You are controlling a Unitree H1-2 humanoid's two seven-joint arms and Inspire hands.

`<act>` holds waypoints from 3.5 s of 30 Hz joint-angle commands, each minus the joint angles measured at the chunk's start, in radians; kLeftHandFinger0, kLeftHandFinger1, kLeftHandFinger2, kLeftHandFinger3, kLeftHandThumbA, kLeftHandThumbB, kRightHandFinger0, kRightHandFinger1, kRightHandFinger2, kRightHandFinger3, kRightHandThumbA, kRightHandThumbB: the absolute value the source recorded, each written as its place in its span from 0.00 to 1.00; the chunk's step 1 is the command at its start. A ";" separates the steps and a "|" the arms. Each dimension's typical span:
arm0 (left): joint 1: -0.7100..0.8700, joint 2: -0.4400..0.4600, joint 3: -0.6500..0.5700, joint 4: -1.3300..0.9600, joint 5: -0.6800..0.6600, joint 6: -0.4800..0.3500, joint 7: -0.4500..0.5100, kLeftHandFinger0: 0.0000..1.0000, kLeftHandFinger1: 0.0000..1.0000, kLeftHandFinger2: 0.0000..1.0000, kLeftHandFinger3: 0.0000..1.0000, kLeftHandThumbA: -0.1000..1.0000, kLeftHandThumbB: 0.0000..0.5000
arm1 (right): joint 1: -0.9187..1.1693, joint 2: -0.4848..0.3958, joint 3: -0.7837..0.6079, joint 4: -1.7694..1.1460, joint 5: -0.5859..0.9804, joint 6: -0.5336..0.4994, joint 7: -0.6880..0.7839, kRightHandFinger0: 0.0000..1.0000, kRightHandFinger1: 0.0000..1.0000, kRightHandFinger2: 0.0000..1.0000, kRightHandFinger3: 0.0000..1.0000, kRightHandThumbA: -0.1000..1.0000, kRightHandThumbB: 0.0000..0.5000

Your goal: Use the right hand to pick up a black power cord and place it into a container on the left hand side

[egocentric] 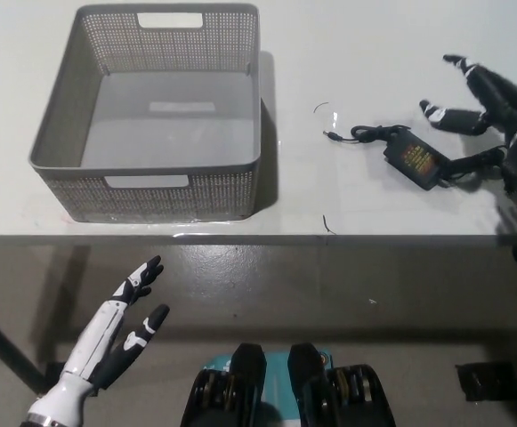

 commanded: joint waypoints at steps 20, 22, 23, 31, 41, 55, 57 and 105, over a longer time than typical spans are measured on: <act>-0.037 0.026 0.014 -0.014 -0.014 -0.029 -0.020 1.00 1.00 1.00 1.00 0.93 0.22 | -0.073 0.057 0.101 0.164 -0.005 -0.020 0.070 1.00 1.00 1.00 1.00 0.65 1.00; -0.037 0.028 0.014 -0.015 -0.013 -0.026 -0.022 1.00 1.00 1.00 1.00 0.93 0.23 | -0.072 0.058 0.108 0.170 -0.008 -0.017 0.071 1.00 1.00 1.00 1.00 0.64 1.00; -0.037 0.028 0.014 -0.016 -0.016 -0.023 -0.024 1.00 1.00 1.00 1.00 0.93 0.23 | -0.072 0.057 0.113 0.172 -0.011 -0.018 0.074 1.00 1.00 1.00 1.00 0.65 1.00; -0.047 0.031 0.024 -0.020 -0.022 -0.022 -0.025 1.00 1.00 1.00 1.00 0.93 0.25 | -0.109 0.068 0.142 0.244 -0.019 -0.044 0.055 1.00 1.00 1.00 1.00 0.66 1.00; -0.067 0.032 0.030 -0.020 -0.028 -0.028 -0.029 1.00 1.00 1.00 1.00 0.96 0.23 | -0.150 0.099 0.153 0.388 -0.057 -0.058 -0.106 1.00 1.00 1.00 1.00 0.37 0.90; -0.087 0.032 0.038 -0.010 -0.038 -0.027 -0.028 1.00 1.00 1.00 1.00 1.00 0.26 | -0.172 0.097 0.073 0.593 -0.010 -0.266 -0.614 0.00 0.34 0.87 0.83 0.00 0.37; -0.089 0.030 0.039 -0.010 -0.038 -0.024 -0.026 1.00 1.00 1.00 1.00 1.00 0.26 | -0.176 0.089 0.054 0.592 0.009 -0.302 -0.622 0.00 0.34 0.87 0.92 0.00 0.35; -0.037 0.035 0.020 -0.022 -0.024 -0.007 -0.049 1.00 1.00 1.00 1.00 0.95 0.23 | -0.525 0.373 0.098 -0.047 -0.150 -0.238 -0.552 0.00 0.12 0.64 0.70 0.00 0.51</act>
